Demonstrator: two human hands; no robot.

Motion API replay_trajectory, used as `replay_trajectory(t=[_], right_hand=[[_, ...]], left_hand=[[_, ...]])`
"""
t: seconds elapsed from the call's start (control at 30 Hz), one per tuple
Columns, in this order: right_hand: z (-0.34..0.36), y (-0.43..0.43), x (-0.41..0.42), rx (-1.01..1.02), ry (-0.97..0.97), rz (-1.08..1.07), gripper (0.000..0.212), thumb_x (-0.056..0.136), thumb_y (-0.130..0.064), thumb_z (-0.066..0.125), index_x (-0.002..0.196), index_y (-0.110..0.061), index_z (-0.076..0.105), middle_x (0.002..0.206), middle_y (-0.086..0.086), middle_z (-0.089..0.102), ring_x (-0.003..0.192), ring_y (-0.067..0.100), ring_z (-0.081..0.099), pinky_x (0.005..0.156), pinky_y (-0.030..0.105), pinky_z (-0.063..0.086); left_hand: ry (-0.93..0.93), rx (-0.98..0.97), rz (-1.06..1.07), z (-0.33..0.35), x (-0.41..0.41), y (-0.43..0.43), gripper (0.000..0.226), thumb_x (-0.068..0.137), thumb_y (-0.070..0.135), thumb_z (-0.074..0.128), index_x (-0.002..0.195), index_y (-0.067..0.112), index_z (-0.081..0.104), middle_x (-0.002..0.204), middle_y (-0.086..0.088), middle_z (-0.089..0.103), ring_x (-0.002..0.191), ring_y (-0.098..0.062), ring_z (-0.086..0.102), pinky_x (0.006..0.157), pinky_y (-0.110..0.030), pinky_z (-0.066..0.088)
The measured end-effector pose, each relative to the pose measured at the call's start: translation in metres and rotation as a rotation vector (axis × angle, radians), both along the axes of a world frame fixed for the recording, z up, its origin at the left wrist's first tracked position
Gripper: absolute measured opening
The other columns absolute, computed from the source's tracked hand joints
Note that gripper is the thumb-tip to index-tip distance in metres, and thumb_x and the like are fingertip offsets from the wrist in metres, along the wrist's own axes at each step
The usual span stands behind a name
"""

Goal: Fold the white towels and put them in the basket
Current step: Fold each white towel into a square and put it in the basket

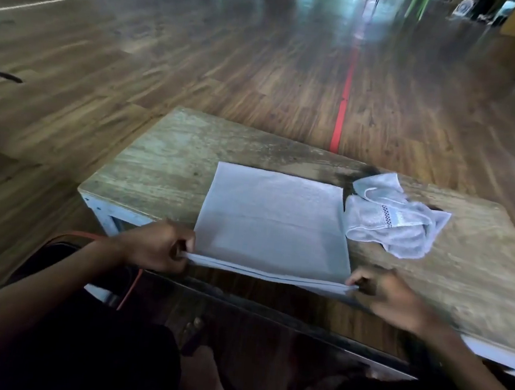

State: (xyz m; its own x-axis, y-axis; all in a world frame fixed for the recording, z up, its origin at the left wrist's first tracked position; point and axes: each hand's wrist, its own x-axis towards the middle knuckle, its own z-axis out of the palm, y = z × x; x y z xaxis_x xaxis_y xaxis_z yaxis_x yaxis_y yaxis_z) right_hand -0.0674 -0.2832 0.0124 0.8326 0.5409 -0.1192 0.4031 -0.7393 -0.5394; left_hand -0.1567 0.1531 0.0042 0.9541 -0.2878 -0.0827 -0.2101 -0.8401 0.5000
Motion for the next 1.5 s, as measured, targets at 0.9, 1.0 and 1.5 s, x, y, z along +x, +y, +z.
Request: replay_trajectory(t=[0.9, 1.0, 1.5], right_hand=[[0.012, 0.086, 0.191, -0.351, -0.181, -0.127, 0.012, 0.088, -0.028, 0.057, 0.08, -0.036, 0.063, 0.083, -0.016, 0.063, 0.093, 0.009, 0.05, 0.07, 0.031, 0.01], [0.014, 0.088, 0.198, -0.354, -0.209, -0.118, 0.015, 0.083, -0.023, 0.058, 0.076, -0.035, 0.061, 0.085, -0.016, 0.06, 0.095, 0.008, 0.046, 0.083, 0.033, 0.018], [0.013, 0.094, 0.199, -0.323, -0.113, -0.104, 0.015, 0.084, -0.019, 0.063, 0.078, -0.033, 0.065, 0.078, -0.022, 0.059, 0.087, 0.004, 0.052, 0.078, 0.033, 0.017]], left_hand=[[-0.208, -0.066, 0.498, -0.013, 0.159, 0.014, 0.018, 0.075, 0.033, 0.054, 0.083, 0.022, 0.066, 0.08, 0.0, 0.067, 0.08, -0.023, 0.062, 0.071, -0.035, 0.051], [-0.272, -0.109, 0.496, -0.012, 0.164, 0.013, 0.026, 0.074, 0.034, 0.055, 0.088, 0.017, 0.068, 0.088, -0.004, 0.069, 0.085, -0.023, 0.062, 0.077, -0.037, 0.051], [-0.142, -0.077, 0.387, -0.018, 0.177, 0.031, 0.003, 0.081, 0.019, 0.072, 0.084, 0.02, 0.073, 0.083, 0.002, 0.072, 0.072, -0.012, 0.063, 0.066, -0.028, 0.051]])
